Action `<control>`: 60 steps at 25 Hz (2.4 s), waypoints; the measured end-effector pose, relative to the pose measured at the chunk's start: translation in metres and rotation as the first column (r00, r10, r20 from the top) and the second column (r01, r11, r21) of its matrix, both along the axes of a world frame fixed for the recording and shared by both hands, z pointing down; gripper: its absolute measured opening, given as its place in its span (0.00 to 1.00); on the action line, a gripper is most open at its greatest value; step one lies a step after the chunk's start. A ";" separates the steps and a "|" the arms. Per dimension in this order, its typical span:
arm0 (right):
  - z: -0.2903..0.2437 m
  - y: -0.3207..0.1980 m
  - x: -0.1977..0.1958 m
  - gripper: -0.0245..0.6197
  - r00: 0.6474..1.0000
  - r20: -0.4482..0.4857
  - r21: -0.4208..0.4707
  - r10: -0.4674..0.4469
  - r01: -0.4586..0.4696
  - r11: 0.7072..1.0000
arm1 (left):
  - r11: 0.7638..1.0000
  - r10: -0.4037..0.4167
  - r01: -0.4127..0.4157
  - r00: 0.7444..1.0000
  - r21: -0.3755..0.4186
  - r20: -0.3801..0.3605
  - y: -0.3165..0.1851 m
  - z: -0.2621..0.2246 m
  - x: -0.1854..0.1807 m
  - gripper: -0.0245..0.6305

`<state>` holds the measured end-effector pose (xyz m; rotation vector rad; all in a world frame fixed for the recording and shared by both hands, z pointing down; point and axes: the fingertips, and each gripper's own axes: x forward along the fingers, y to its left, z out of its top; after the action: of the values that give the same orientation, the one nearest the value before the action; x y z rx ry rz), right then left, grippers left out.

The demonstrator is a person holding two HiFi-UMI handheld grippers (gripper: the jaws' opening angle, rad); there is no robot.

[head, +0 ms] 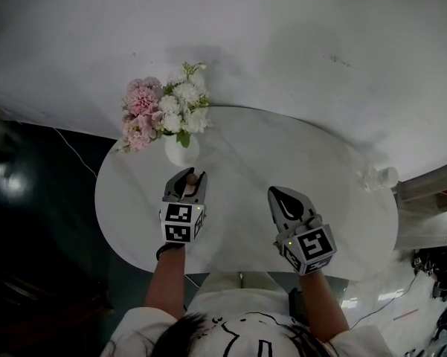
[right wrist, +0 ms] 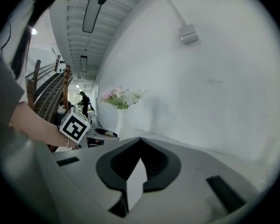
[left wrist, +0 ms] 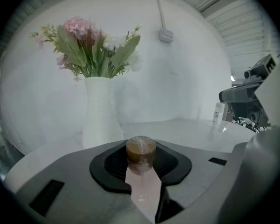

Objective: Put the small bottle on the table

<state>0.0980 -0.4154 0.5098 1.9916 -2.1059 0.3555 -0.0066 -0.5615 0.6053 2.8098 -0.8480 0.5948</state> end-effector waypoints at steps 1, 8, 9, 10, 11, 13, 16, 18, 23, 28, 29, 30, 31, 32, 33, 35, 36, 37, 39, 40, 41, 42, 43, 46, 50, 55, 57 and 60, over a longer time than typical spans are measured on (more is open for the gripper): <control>0.002 -0.001 0.000 0.03 1.000 0.001 -0.002 0.002 -0.002 1.000 | 1.000 0.005 -0.005 1.000 -0.003 0.005 0.000 0.003 0.001 0.22; 0.013 -0.003 -0.001 0.03 1.000 0.008 -0.017 0.022 -0.022 1.000 | 0.999 0.033 -0.033 0.999 -0.025 0.021 -0.004 0.023 0.010 0.22; 0.014 -0.003 -0.001 0.03 1.000 0.007 -0.019 0.024 -0.024 1.000 | 0.999 0.033 -0.032 0.999 -0.027 0.018 -0.005 0.024 0.010 0.22; 0.015 -0.003 -0.001 0.03 1.000 0.008 -0.021 0.027 -0.027 0.999 | 0.999 0.032 -0.032 0.999 -0.028 0.013 -0.006 0.024 0.010 0.22; 0.016 -0.003 -0.001 0.03 1.000 0.008 -0.024 0.030 -0.030 0.999 | 0.999 0.032 -0.032 0.999 -0.028 0.010 -0.007 0.024 0.010 0.22; 0.017 -0.002 -0.001 0.03 0.999 0.010 -0.026 0.036 -0.036 0.999 | 0.999 0.037 -0.036 0.999 -0.026 0.008 -0.007 0.024 0.011 0.22; 0.018 -0.001 -0.003 0.03 0.999 0.010 -0.024 0.040 -0.040 0.999 | 0.999 0.048 -0.048 0.999 -0.023 0.015 -0.004 0.025 0.011 0.22; 0.017 -0.002 -0.004 0.03 0.999 0.010 -0.021 0.039 -0.038 0.999 | 0.998 0.056 -0.055 0.998 -0.022 0.018 -0.002 0.025 0.010 0.22; 0.014 -0.004 -0.012 0.03 1.000 0.002 -0.017 0.024 -0.024 1.000 | 0.997 0.068 -0.067 0.997 -0.036 0.027 -0.002 0.026 0.011 0.23; 0.012 -0.007 -0.020 0.03 1.000 -0.009 -0.013 0.016 -0.016 1.000 | 0.994 0.092 -0.089 0.995 -0.067 0.035 -0.001 0.027 0.011 0.24; 0.011 -0.007 -0.022 0.03 1.000 -0.011 -0.013 0.016 -0.016 1.000 | 0.993 0.099 -0.096 0.995 -0.075 0.035 0.001 0.027 0.011 0.25; 0.010 -0.007 -0.024 0.03 1.000 -0.012 -0.012 0.015 -0.016 1.000 | 0.992 0.103 -0.100 0.994 -0.081 0.035 0.003 0.027 0.010 0.31; 0.009 -0.007 -0.026 0.03 1.000 -0.012 -0.011 0.016 -0.016 1.000 | 0.991 0.103 -0.100 0.994 -0.085 0.033 0.004 0.026 0.009 0.39; 0.008 -0.007 -0.027 0.03 1.000 -0.012 -0.010 0.016 -0.017 1.000 | 0.992 0.099 -0.097 0.995 -0.085 0.029 0.005 0.025 0.007 0.43; 0.007 -0.007 -0.028 0.03 1.000 -0.011 -0.008 0.017 -0.017 1.000 | 0.992 0.094 -0.092 0.995 -0.083 0.024 0.005 0.023 0.006 0.44; 0.005 -0.008 -0.031 0.03 1.000 -0.014 -0.004 0.017 -0.017 1.000 | 0.994 0.084 -0.083 0.996 -0.076 0.014 0.003 0.019 0.003 0.49; 0.004 -0.009 -0.032 0.03 1.000 -0.017 -0.003 0.018 -0.018 1.000 | 0.994 0.081 -0.080 0.997 -0.071 0.010 0.002 0.017 0.002 0.51; 0.004 -0.009 -0.032 0.03 1.000 -0.019 -0.001 0.020 -0.020 1.000 | 0.995 0.079 -0.078 0.997 -0.066 0.005 0.001 0.015 0.000 0.52; 0.002 -0.007 -0.033 0.03 0.999 -0.023 0.003 0.025 -0.025 1.000 | 0.996 0.076 -0.076 0.997 -0.054 -0.003 0.000 0.010 -0.002 0.52; 0.002 -0.006 -0.034 0.03 0.999 -0.025 0.005 0.027 -0.027 1.000 | 0.996 0.076 -0.076 0.997 -0.048 -0.006 0.000 0.007 -0.003 0.52; 0.000 -0.004 -0.035 0.03 0.999 -0.026 0.008 0.027 -0.027 1.000 | 0.996 0.076 -0.076 0.997 -0.041 -0.009 0.000 0.004 -0.004 0.52; -0.001 -0.002 -0.036 0.03 0.999 -0.026 0.010 0.027 -0.027 1.000 | 0.997 0.075 -0.075 0.997 -0.034 -0.010 0.001 0.001 -0.006 0.52; -0.002 0.000 -0.037 0.03 0.999 -0.027 0.013 0.027 -0.027 1.000 | 0.997 0.072 -0.072 0.997 -0.027 -0.010 0.003 -0.002 -0.008 0.52; -0.009 0.007 -0.040 0.03 0.999 -0.030 0.026 0.026 -0.025 0.999 | 0.998 0.060 -0.061 0.998 -0.011 -0.014 0.008 -0.010 -0.015 0.52; -0.024 0.019 -0.042 0.03 0.999 -0.035 0.051 0.027 -0.025 0.998 | 0.999 0.037 -0.037 0.999 0.014 -0.029 0.018 -0.029 -0.024 0.52; -0.045 0.040 -0.045 0.03 0.999 -0.033 0.087 0.038 -0.035 0.996 | 0.999 0.003 0.000 0.998 0.053 -0.055 0.036 -0.059 -0.043 0.52; -0.053 0.047 -0.048 0.03 0.999 -0.035 0.101 0.036 -0.032 0.994 | 0.997 -0.012 0.018 0.997 0.075 -0.070 0.040 -0.074 -0.053 0.52; -0.066 0.057 -0.051 0.03 0.999 -0.037 0.122 0.037 -0.032 0.992 | 0.993 -0.030 0.041 0.994 0.114 -0.103 0.049 -0.098 -0.067 0.52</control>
<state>0.0466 -0.3584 0.4434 2.0862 -2.1182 0.1962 -0.0738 -0.5123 0.5075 2.8925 -0.9397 0.4071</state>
